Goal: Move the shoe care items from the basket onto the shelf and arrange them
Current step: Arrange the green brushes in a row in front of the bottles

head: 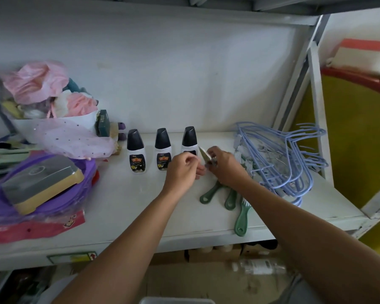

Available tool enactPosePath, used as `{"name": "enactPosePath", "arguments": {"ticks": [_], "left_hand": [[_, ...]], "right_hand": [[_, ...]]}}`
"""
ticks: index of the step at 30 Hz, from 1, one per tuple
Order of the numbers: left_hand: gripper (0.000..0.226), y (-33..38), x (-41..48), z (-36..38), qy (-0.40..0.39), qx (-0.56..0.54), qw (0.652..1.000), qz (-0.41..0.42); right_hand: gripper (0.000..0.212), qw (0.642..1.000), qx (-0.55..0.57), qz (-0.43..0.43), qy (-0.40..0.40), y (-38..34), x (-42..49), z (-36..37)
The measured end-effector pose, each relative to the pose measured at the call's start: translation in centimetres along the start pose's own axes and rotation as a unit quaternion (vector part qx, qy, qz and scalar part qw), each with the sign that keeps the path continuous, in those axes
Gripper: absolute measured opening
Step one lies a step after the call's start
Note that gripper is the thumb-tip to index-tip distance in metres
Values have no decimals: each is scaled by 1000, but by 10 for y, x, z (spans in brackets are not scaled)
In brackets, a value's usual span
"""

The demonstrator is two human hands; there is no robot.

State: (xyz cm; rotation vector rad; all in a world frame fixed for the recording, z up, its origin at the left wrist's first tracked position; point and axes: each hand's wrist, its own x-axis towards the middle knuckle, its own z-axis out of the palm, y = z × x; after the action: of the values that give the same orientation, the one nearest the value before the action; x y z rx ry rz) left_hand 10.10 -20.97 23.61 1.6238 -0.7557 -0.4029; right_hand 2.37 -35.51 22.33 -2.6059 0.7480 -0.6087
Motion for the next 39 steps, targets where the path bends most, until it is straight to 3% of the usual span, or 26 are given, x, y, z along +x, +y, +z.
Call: {"name": "enactPosePath", "arguments": {"ticks": [5, 10, 15, 30, 35, 39], "left_hand": [[20, -11, 0, -20, -9, 65, 997, -36], [20, -21, 2, -32, -24, 101, 993, -61], [26, -29, 4, -37, -58, 157, 985, -52], [27, -31, 1, -40, -91, 227, 969, -37], [34, -29, -4, -30, -142, 296, 945, -7], [26, -23, -10, -11, -180, 311, 933, 13]], "right_hand": [[35, 989, 78, 122, -7, 9, 20, -1], [30, 976, 168, 135, -22, 15, 33, 4], [48, 965, 224, 133, -33, 17, 31, 3], [51, 981, 133, 135, -33, 19, 32, 3], [53, 984, 114, 135, -33, 17, 30, 2], [51, 981, 128, 140, -30, 16, 30, -3]]}}
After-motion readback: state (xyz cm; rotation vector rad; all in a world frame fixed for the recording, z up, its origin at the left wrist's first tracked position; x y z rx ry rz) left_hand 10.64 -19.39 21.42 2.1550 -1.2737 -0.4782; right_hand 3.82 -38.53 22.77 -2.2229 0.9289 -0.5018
